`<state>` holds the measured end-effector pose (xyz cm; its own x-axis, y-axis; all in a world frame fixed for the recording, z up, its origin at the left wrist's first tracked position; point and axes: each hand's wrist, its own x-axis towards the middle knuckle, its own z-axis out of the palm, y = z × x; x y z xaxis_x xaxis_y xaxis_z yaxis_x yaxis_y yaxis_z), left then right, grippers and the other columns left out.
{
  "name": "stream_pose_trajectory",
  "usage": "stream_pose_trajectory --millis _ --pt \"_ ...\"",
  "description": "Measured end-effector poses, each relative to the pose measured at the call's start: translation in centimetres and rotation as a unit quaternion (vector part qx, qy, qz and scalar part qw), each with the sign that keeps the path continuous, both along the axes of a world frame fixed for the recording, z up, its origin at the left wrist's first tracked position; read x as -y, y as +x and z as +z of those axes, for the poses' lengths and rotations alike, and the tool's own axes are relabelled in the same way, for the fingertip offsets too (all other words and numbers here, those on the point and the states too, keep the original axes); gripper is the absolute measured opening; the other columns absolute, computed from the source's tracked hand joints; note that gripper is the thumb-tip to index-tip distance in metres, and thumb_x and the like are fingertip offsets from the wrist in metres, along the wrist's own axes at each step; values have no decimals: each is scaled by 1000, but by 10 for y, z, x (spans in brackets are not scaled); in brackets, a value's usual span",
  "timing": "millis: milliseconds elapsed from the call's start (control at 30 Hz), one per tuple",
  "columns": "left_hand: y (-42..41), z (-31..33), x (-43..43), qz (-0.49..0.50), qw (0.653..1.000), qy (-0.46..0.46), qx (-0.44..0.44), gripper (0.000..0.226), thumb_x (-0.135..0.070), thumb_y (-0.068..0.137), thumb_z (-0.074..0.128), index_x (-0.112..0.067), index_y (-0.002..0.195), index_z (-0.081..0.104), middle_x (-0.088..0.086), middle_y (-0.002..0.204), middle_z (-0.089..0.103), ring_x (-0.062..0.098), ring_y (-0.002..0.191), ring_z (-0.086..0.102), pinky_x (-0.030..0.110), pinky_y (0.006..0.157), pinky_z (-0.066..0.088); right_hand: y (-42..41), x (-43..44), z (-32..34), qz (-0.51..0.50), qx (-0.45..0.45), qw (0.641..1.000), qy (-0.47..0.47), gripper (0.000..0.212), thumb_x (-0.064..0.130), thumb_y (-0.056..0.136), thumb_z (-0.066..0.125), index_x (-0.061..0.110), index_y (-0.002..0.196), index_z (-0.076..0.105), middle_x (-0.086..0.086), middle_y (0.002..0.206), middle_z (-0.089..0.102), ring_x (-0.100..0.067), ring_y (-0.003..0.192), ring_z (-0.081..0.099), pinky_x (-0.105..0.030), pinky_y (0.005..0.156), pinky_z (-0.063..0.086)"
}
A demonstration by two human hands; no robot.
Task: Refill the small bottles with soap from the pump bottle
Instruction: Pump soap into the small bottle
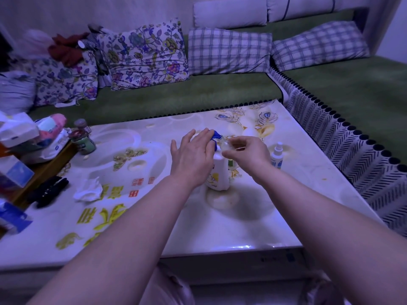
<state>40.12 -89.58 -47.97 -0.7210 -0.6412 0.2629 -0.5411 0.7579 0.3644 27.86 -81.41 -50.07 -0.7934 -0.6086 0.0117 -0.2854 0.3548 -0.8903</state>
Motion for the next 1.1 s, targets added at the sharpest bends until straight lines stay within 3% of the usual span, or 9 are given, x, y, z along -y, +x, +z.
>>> stream_pose_trajectory --millis 367,600,767,1100 --pt "-1 -9 3 7 999 -39 2 62 -11 86 40 -32 144 31 -17 152 29 14 144 16 54 116 5 0 -1 0 3 -5 1000 -2 37 29 71 78 29 107 72 15 103 71 -10 96 67 -42 92 53" --pt "0 -8 2 4 999 -51 16 68 -13 81 46 -33 144 29 -17 152 28 15 144 15 52 116 3 0 -1 1 3 -2 1000 3 36 28 71 79 29 106 71 16 95 68 -10 95 67 -42 92 53" --pt "0 -12 1 2 998 -59 34 70 -15 80 48 -33 144 27 -18 152 27 15 144 13 52 116 3 -2 0 -5 2 4 1000 12 29 31 67 81 34 92 67 14 94 72 -11 93 69 -42 91 54" --pt "-4 -6 3 1 997 -65 38 68 -14 78 50 -32 140 31 -18 150 31 15 145 8 52 116 2 -3 0 -4 1 1 1000 12 28 33 67 80 35 92 67 14 95 72 -12 92 68 -43 91 53"
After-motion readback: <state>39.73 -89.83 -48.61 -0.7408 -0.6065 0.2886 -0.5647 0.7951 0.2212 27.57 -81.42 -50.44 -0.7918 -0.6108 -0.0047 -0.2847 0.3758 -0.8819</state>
